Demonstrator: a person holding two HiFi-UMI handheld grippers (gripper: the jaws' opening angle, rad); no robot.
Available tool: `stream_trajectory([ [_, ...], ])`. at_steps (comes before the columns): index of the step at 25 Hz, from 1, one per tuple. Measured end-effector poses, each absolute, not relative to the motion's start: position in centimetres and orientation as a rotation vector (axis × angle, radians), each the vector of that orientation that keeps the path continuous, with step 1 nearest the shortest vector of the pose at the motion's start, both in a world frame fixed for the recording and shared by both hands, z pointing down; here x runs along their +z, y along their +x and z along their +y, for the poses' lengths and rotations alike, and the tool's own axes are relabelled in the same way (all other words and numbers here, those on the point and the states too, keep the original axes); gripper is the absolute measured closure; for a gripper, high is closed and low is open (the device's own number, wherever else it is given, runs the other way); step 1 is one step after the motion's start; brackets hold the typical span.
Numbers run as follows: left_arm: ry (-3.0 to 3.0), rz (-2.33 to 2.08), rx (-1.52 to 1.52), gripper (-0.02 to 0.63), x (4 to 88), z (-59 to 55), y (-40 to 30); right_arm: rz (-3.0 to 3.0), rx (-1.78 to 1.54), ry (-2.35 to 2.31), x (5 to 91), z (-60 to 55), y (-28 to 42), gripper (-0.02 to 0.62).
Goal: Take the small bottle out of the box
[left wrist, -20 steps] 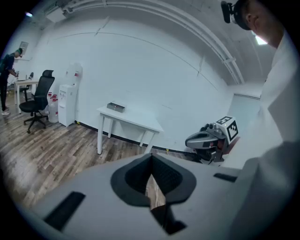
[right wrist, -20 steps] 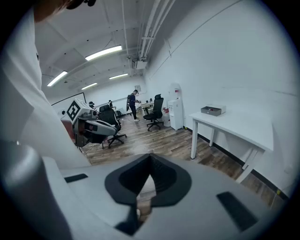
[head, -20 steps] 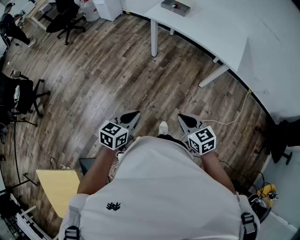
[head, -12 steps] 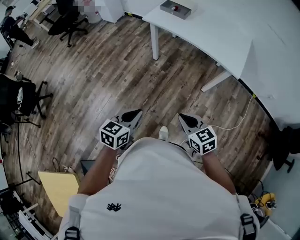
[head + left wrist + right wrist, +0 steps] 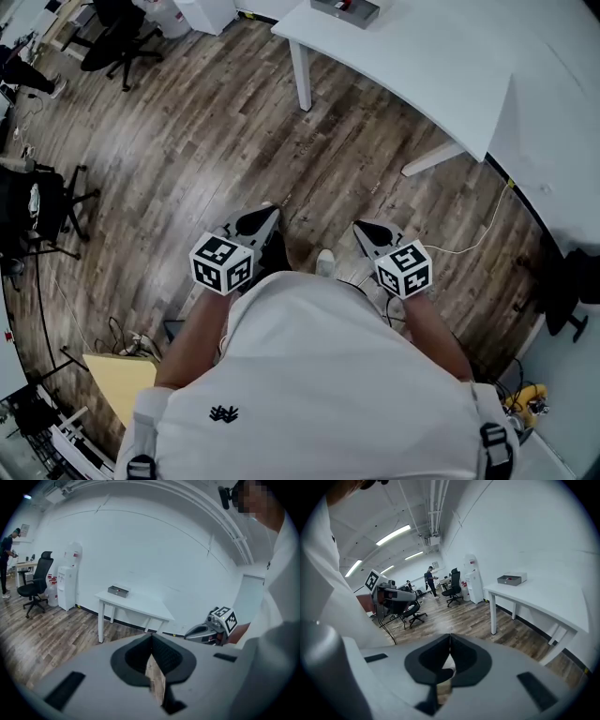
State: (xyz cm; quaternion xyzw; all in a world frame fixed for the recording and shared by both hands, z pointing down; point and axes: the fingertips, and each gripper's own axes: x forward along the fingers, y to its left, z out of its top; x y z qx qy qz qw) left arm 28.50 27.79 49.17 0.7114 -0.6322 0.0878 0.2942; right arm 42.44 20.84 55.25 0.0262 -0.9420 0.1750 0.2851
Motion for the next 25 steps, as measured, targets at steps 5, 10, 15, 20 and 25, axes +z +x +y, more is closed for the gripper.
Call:
stream_trajectory([
  [5, 1.96, -1.638, 0.2, 0.6, 49.6, 23.6, 23.5, -2.479, 0.415, 0.108, 56.1, 17.5, 37.9, 0.586],
  [10, 2.011, -1.6, 0.159, 0.6, 48.6, 20.4, 16.3, -2.47, 0.391, 0.163, 54.6, 14.7, 30.8, 0.586],
  [15, 2.081, -1.594, 0.215, 0.6, 47.4, 18.3, 9.2, -2.474, 0.407, 0.233, 53.2, 11.1, 23.6, 0.551],
  [20, 2.047, -1.595, 0.217, 0.6, 48.5, 17.0, 3.5, -2.486, 0.417, 0.271, 52.3, 8.0, 18.2, 0.534],
  [25, 2.017, -1.618, 0.186, 0.6, 49.2, 15.1, 0.7, -2.463, 0.447, 0.3, 52.7, 4.1, 15.5, 0.527],
])
